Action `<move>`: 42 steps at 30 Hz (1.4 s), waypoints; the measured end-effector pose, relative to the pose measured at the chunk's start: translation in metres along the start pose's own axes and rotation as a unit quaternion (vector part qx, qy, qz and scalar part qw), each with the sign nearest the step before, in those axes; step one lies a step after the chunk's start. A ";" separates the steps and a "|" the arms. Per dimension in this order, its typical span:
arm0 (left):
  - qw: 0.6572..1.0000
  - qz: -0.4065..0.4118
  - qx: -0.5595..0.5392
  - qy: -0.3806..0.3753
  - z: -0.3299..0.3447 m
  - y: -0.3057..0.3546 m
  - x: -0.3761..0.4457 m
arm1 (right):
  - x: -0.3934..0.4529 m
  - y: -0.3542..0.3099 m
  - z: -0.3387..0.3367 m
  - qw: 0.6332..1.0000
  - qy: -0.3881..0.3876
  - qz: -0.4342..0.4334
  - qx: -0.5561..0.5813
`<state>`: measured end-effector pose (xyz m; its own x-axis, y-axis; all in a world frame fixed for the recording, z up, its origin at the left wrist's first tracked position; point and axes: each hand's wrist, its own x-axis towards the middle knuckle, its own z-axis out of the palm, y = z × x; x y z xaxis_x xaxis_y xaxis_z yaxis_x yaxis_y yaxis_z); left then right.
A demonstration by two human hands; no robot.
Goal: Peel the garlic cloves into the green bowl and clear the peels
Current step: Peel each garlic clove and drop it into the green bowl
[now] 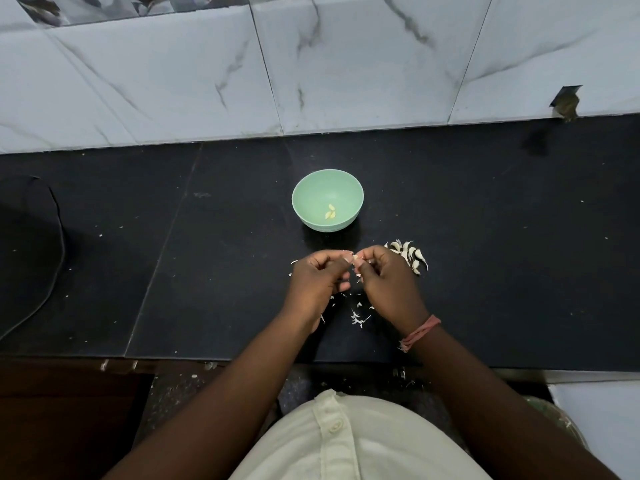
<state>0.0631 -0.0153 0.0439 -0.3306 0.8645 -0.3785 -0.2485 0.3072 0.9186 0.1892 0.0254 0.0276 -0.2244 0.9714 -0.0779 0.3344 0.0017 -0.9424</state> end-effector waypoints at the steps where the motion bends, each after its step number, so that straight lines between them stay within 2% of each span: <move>1: 1.000 0.001 0.004 0.002 0.000 0.000 0.000 | 0.000 -0.001 -0.001 1.000 -0.002 -0.012 -0.023; 4: 1.000 -0.006 -0.005 0.016 -0.001 0.001 0.001 | -0.002 -0.002 0.001 0.999 0.011 -0.021 -0.031; 9: 0.998 -0.031 -0.042 0.032 0.003 0.001 0.002 | 0.000 -0.001 0.001 0.999 0.026 -0.007 0.033; 13: 0.995 -0.062 -0.073 0.022 0.003 0.005 0.003 | 0.000 -0.001 -0.002 0.998 0.032 -0.026 0.052; 21: 0.982 -0.138 -0.132 -0.007 0.002 0.014 0.005 | 0.002 -0.001 -0.002 0.991 0.016 0.011 0.131; 27: 0.993 -0.068 -0.096 0.004 0.007 0.009 0.004 | 0.000 0.000 0.001 0.992 0.036 0.005 0.120; 33: 1.000 0.027 -0.001 0.001 0.009 0.005 0.000 | -0.002 -0.007 0.002 0.975 0.014 0.039 0.219; 38: 1.000 -0.001 -0.024 0.014 0.005 0.003 0.003 | -0.002 -0.008 -0.003 0.930 -0.004 0.106 0.352; 42: 0.996 -0.025 -0.086 -0.010 0.002 0.004 0.001 | -0.001 -0.005 -0.002 0.938 0.011 0.100 0.331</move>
<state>0.0640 -0.0122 0.0470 -0.2969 0.8578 -0.4195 -0.4179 0.2782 0.8648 0.1901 0.0246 0.0330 -0.1954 0.9412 -0.2755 -0.2756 -0.3223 -0.9057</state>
